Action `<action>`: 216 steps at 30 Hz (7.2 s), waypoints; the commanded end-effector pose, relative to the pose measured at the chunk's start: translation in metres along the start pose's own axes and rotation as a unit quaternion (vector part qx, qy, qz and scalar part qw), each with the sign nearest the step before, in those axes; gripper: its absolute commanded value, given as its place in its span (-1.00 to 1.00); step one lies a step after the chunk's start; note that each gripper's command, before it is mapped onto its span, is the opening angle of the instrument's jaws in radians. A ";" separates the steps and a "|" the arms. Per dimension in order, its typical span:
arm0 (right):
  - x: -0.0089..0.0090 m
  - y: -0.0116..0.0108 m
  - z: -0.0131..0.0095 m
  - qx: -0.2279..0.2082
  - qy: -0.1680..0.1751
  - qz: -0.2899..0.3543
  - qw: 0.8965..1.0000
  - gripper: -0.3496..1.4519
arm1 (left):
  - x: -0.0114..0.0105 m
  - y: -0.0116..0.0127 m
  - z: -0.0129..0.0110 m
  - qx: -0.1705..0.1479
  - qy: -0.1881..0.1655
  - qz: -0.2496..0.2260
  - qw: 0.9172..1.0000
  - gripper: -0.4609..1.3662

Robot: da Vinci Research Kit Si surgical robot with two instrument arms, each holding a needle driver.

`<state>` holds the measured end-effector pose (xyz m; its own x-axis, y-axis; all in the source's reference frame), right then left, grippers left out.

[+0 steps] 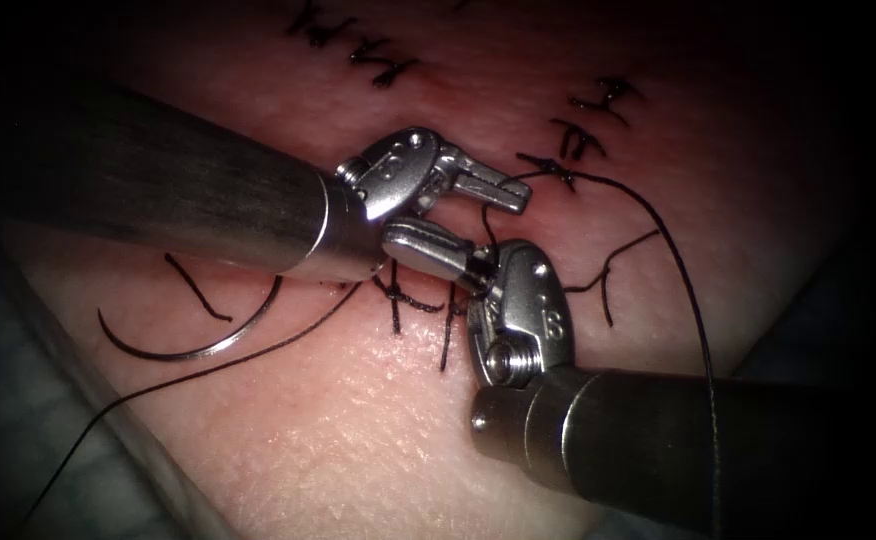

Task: Wound Closure
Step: Wrap the suture counter-clockwise once on the right arm, then grab the suture tail with the right needle driver.

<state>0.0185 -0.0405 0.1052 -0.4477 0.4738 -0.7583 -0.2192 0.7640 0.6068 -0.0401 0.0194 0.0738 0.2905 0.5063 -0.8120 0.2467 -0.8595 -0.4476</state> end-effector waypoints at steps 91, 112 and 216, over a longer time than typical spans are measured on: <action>-0.0053 -0.0072 -0.0062 -0.509 0.161 0.281 0.798 0.66 | 0.0005 0.0061 0.0013 -0.027 0.008 0.029 0.999 -0.88; -0.0103 -0.0068 -0.0101 -0.576 0.223 0.303 0.726 0.83 | 0.0005 0.0060 0.0016 -0.043 0.008 0.023 0.999 -0.88; -0.0113 -0.0038 -0.0057 -0.663 0.254 0.201 0.675 0.78 | 0.0013 0.0065 0.0015 -0.038 0.007 -0.005 0.999 -0.88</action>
<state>0.0195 -0.0509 0.1131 -0.8650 0.0564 -0.4985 -0.4251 -0.6102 0.6686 -0.0395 0.0143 0.0693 0.2997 0.5158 -0.8025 0.3098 -0.8482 -0.4295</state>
